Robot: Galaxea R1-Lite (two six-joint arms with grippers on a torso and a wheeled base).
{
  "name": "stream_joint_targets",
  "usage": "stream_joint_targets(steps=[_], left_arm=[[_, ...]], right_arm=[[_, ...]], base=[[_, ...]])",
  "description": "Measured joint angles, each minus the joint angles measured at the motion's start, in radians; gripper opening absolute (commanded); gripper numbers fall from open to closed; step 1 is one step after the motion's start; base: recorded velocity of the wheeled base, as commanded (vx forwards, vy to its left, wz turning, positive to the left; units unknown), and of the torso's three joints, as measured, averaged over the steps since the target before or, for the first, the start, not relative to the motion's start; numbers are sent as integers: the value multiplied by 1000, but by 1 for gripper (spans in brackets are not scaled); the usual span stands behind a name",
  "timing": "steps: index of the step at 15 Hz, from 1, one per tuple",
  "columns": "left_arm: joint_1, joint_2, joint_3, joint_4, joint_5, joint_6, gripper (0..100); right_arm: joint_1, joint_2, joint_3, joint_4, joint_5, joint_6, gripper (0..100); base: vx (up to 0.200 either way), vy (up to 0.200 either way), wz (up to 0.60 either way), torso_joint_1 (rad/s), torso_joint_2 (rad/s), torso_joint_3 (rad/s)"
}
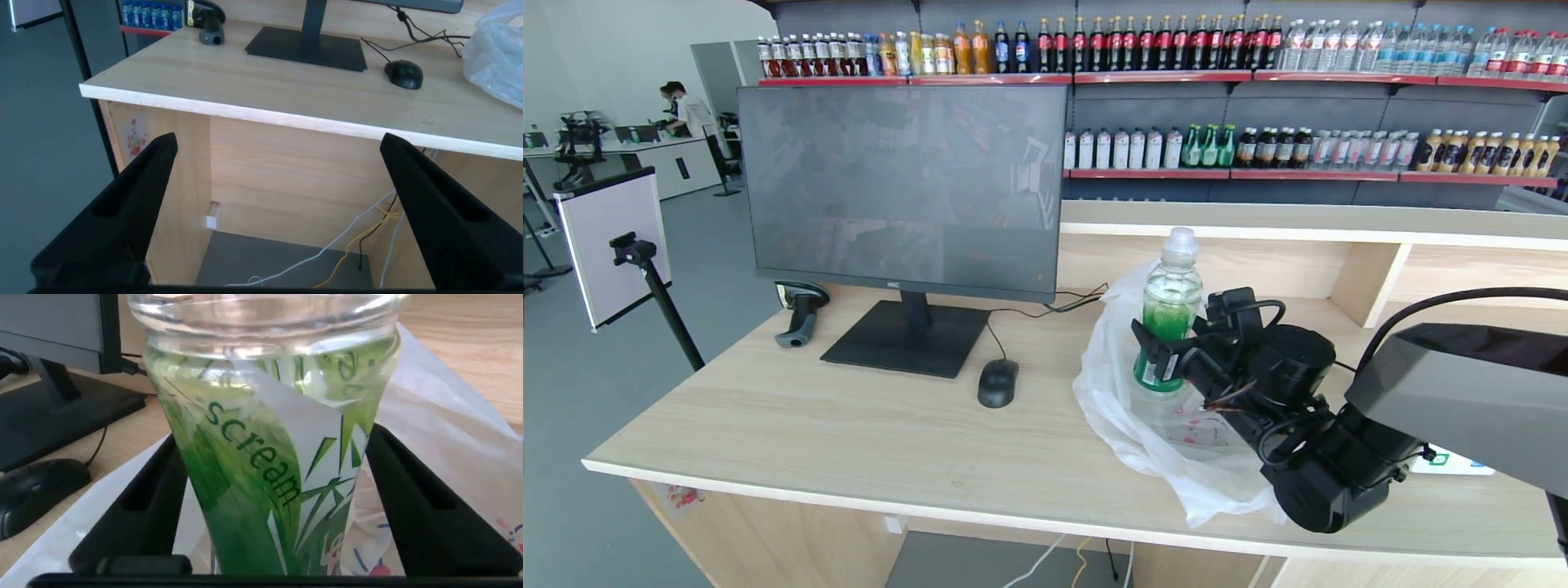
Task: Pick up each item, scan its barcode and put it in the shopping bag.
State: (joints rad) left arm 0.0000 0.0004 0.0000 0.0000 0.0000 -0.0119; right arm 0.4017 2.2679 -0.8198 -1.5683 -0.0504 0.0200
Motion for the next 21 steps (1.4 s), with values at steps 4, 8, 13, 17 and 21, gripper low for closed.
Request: stream_joint_targets(steps=[4, 8, 13, 17, 21], left_arm=[[0, 0, -1, 0, 0, 0, 100], [0, 0, 0, 0, 0, 3, 100], [0, 0, 0, 1, 0, 4, 100], [0, 0, -1, 2, 0, 1, 100], [0, 0, -1, 2, 0, -1, 100]], right_arm=[[-4, -20, 20, -1, 0, 0, 100], [0, -99, 108, -1, -1, -1, 100], [13, -263, 256, 0, -2, -6, 100], [33, -417, 333, -2, -1, -3, 100], [43, -517, 407, -1, -1, 0, 100]], base=[[0, 0, 0, 0, 0, 0], [0, 0, 0, 0, 0, 0], [0, 0, 0, 0, 0, 0], [-50, 0, 0, 1, 1, 1], [-200, 0, 0, 6, 6, 4]])
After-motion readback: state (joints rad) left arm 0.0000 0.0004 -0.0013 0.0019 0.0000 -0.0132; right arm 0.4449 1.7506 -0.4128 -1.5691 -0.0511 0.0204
